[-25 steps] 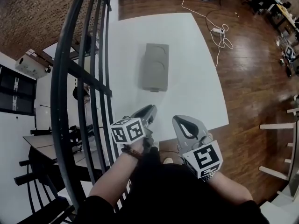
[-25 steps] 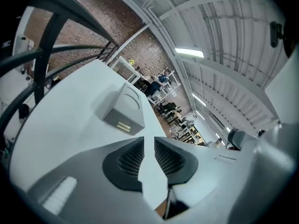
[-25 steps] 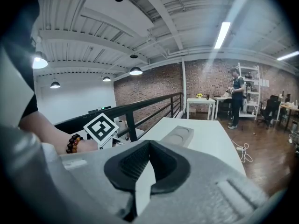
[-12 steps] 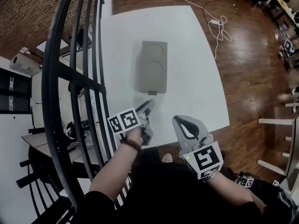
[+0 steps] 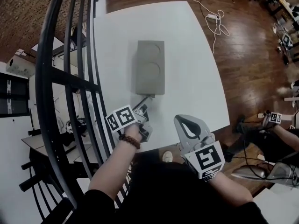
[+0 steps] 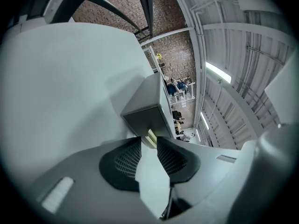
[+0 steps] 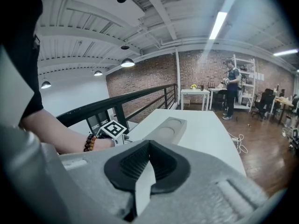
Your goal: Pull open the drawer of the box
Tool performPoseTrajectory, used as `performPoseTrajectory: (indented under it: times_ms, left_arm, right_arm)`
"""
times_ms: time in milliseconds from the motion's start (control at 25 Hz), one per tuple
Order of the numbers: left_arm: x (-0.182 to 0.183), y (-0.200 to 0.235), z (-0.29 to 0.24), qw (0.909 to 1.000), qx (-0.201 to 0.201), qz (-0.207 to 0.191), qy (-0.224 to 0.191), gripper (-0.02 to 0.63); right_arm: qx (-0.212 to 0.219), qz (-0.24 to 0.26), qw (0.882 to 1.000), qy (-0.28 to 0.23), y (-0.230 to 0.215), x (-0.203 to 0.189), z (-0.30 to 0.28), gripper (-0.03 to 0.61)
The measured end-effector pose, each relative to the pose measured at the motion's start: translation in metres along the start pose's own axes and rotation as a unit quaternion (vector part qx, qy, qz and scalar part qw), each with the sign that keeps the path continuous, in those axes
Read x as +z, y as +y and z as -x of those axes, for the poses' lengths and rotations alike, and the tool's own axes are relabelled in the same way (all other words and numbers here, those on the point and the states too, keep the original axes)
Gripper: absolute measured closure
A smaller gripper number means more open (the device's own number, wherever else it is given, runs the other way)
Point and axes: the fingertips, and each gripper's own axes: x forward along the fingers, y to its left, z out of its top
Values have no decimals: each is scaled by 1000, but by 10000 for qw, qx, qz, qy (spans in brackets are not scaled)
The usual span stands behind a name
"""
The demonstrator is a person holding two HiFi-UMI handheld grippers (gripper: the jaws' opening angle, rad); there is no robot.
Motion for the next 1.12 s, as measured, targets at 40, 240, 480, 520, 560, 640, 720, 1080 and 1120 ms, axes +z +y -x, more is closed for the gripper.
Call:
performPoseTrajectory:
  times_ms: [40,240,480,520,560,640,720,1080,1120]
  left_arm:
    - [1,0,-1,10000,-3,5,-11,494]
    - [5,-2,-7,10000,-37,46,-29,506]
    - [5,-3,-6,9999,-54,92,-59,531]
    - [5,-3,-6,9999,-52,110,-68,534]
    - [5,-2,-6,9999,-44,125,-76,535]
    - [5,-2,-5,9998,-18,143,-97,538]
    - [4,-3,-4,9998,0,156,-104,540]
    - [-13,1,12,9996,55,237,-113,540]
    - [-15,2,14,9996,59,252,-116,540]
  right_arm:
    - [-15,-13,10000,13,-1,-1,0,586]
    - [-24,-26,10000,37,-4,-2,-1,586]
    - [-27,-32,10000,29,-2,-3,1,586]
    - [-28,-29,10000,19,-2,-3,2,586]
    - [-30,-25,10000,10,-1,-3,3,586]
    - [-34,-16,10000,-3,-1,-3,6,586]
    - [-31,-8,10000,-15,0,-2,8,586]
    - [5,31,10000,-75,9,-6,25,586]
    - [11,39,10000,-80,10,-7,27,586]
